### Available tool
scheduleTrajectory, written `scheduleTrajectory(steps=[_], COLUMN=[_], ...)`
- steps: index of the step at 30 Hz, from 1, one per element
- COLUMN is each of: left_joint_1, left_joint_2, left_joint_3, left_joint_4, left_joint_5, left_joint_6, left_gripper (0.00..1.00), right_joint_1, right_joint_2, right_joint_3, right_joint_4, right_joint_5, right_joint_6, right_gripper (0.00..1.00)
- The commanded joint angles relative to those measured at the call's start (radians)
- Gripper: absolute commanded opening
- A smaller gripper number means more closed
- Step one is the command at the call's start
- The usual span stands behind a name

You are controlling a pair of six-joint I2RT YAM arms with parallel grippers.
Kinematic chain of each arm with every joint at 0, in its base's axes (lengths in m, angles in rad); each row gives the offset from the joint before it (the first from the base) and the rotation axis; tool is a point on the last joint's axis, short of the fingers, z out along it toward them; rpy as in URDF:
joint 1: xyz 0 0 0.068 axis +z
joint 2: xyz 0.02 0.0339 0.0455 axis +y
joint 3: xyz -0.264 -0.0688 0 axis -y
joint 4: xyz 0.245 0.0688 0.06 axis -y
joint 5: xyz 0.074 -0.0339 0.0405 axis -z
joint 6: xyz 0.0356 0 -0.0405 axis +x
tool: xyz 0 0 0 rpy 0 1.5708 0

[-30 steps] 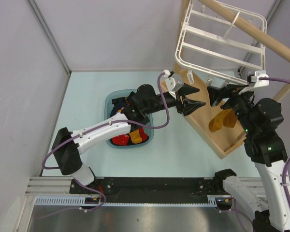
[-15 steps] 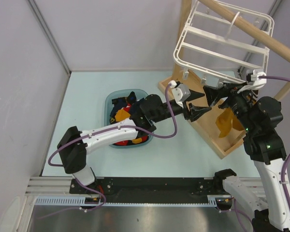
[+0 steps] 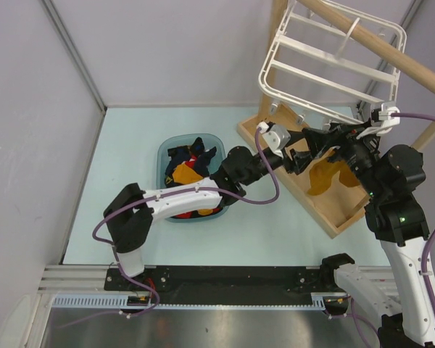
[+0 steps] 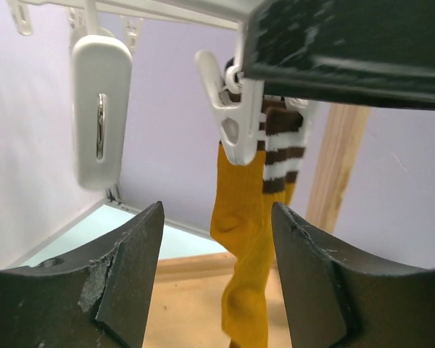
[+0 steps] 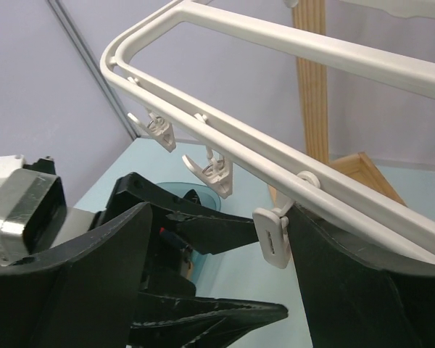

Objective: Clip the socks to the hanger
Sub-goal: Open the clamp at the hanger.

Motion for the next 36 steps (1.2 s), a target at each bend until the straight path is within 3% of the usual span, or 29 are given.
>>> scheduleTrajectory(steps=[1, 23, 36], left_joint_1=[-0.013, -0.058, -0.067], left_joint_2=[0.029, 0.097, 0.088], left_joint_3=[0.064, 0.162, 0.162], left_joint_4=[0.132, 0.131, 0.139], left_joint_5=[-0.055, -0.219, -0.264], left_joint_6=[0.014, 0.132, 0.143], left_gripper=[0.65, 0.59, 0.24], right_joint_1=[-0.005, -0.005, -0.006], right_joint_2=[0.004, -0.004, -0.010], right_joint_3=[0.024, 0.024, 0.024], right_joint_4=[0.059, 0.072, 0.064], right_joint_5=[-0.025, -0.038, -0.040], right_joint_6=[0.025, 0.051, 0.061], right_gripper=[0.80, 0.80, 0.80])
